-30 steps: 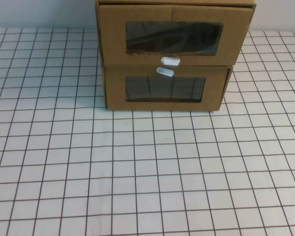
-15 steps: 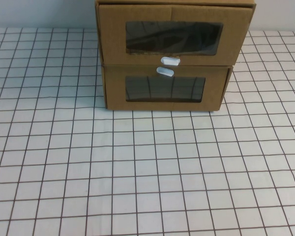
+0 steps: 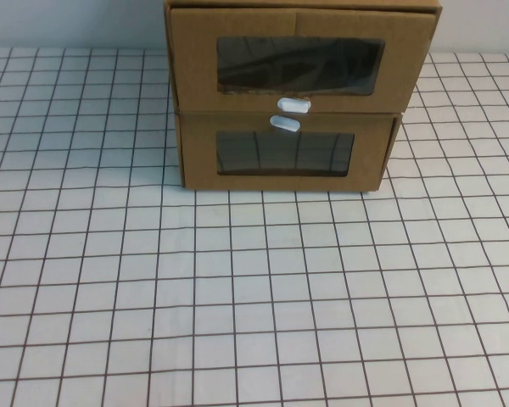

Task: Close the shoe box

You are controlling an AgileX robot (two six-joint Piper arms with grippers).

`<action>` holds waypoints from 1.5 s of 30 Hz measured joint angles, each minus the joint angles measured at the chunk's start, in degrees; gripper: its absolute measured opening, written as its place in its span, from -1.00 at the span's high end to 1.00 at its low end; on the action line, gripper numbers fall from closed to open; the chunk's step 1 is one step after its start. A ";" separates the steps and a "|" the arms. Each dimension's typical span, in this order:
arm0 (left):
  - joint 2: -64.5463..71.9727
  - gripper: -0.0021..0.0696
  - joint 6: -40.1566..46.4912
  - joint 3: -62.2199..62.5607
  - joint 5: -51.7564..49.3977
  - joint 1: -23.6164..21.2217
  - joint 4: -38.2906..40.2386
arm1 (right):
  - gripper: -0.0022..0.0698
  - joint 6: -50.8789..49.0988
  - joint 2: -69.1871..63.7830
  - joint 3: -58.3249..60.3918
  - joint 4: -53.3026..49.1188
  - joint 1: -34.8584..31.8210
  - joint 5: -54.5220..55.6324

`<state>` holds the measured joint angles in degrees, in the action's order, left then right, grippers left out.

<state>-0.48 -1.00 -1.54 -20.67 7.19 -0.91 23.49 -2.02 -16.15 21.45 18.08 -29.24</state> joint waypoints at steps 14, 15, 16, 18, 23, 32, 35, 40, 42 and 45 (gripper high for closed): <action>0.00 0.96 0.00 0.00 -0.09 0.00 -0.09 | 0.98 -0.39 1.21 10.78 -5.04 -3.94 8.21; 0.00 0.96 0.00 0.00 -0.09 0.00 -0.09 | 0.98 -1.28 1.53 12.44 -5.04 -5.43 8.73; 0.00 0.96 0.00 0.00 -0.09 0.00 -0.09 | 0.98 -1.75 1.81 13.60 -5.04 -6.78 8.85; 0.00 0.96 0.00 0.00 -0.09 0.00 -0.09 | 0.98 -2.64 2.36 15.88 -5.26 -10.30 8.71; -0.09 0.96 0.00 0.00 -0.09 0.00 -0.12 | 0.98 -7.51 2.45 17.55 -7.64 -17.46 7.36; -0.09 0.96 0.00 0.00 -0.09 0.00 -0.12 | 0.98 -8.67 2.45 17.55 -8.38 -20.97 7.46; -0.09 0.96 0.00 0.00 -0.09 0.00 -0.12 | 0.98 -8.77 2.45 17.55 -7.88 -20.97 7.47; -0.09 0.96 0.00 0.00 -0.09 0.00 -0.12 | 0.98 -8.77 2.45 17.55 -7.74 -20.97 7.47; -0.09 0.96 0.00 0.00 -0.09 0.00 -0.12 | 0.98 -8.77 2.45 17.55 -7.74 -20.97 7.47; -0.09 0.96 0.00 0.00 -0.09 0.00 -0.12 | 0.98 -8.77 2.45 17.55 -7.58 -20.97 7.47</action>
